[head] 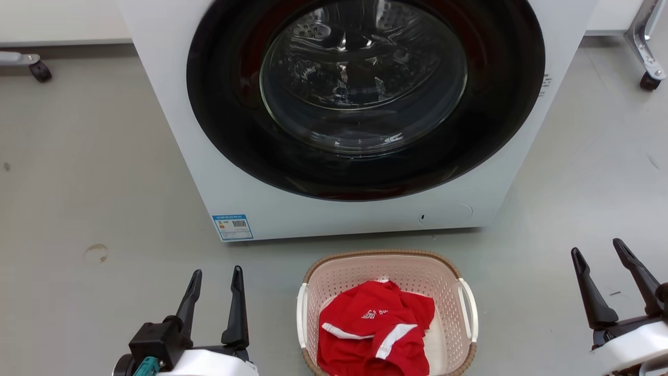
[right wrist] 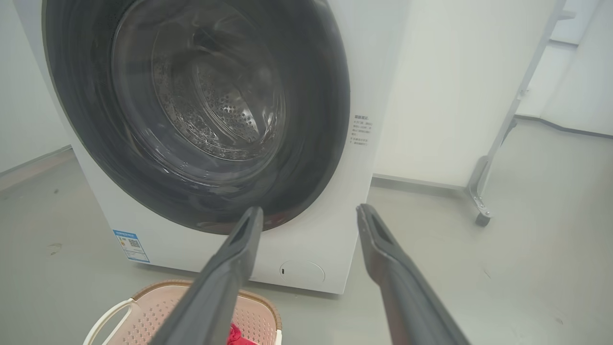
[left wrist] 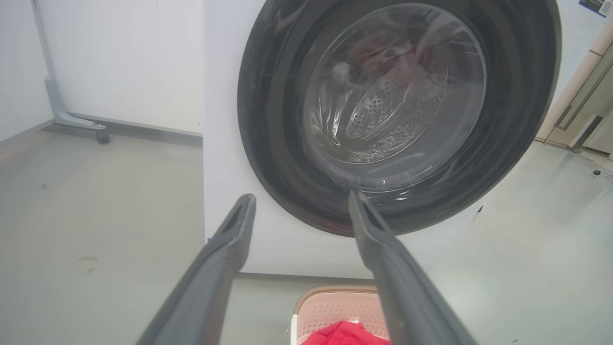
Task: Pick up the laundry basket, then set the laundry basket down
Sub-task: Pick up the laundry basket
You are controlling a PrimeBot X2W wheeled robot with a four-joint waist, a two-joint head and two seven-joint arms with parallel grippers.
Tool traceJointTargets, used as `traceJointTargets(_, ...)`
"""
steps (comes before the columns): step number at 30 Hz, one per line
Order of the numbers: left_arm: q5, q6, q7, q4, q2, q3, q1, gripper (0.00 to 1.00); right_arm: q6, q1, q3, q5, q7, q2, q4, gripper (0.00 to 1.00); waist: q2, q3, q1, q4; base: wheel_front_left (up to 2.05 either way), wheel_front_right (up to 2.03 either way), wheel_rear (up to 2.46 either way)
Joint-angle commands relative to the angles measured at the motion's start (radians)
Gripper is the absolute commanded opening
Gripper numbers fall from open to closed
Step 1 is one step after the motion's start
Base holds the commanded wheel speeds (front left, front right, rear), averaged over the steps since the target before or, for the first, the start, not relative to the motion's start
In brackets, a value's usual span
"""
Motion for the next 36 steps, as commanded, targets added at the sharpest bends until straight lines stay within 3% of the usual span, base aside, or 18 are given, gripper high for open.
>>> traceJointTargets(1, 0.003, 0.010, -0.013, -0.030, 0.002, 0.022, -0.042, 1.00, 0.004, -0.037, 0.014, 0.002, -0.014, -0.031, -0.025, 1.00, 0.0000, 0.017, 0.0000, 0.000, 0.00, 0.00, 0.00)
traceJointTargets(12, -0.024, 0.055, -0.013, 0.039, 0.002, -0.071, -0.160, 1.00, 0.004, -0.151, 0.029, 0.042, -0.014, -0.034, 0.061, 1.00, 0.0000, 0.183, 0.0000, 0.006, 0.00, 0.00, 0.00)
traceJointTargets(26, -0.145, 0.176, -0.013, 0.224, 0.002, -0.328, -0.461, 1.00, 0.004, -0.371, 0.086, 0.106, -0.014, -0.101, 0.249, 1.00, 0.0000, 0.531, 0.0000, 0.046, 0.00, 0.00, 0.00)
traceJointTargets(36, -0.277, 0.239, -0.013, 0.355, 0.002, -0.497, -0.667, 1.00, 0.004, -0.499, 0.205, 0.159, -0.014, -0.139, 0.348, 1.00, 0.0000, 0.711, 0.0000, 0.073, 0.00, 0.00, 0.00)
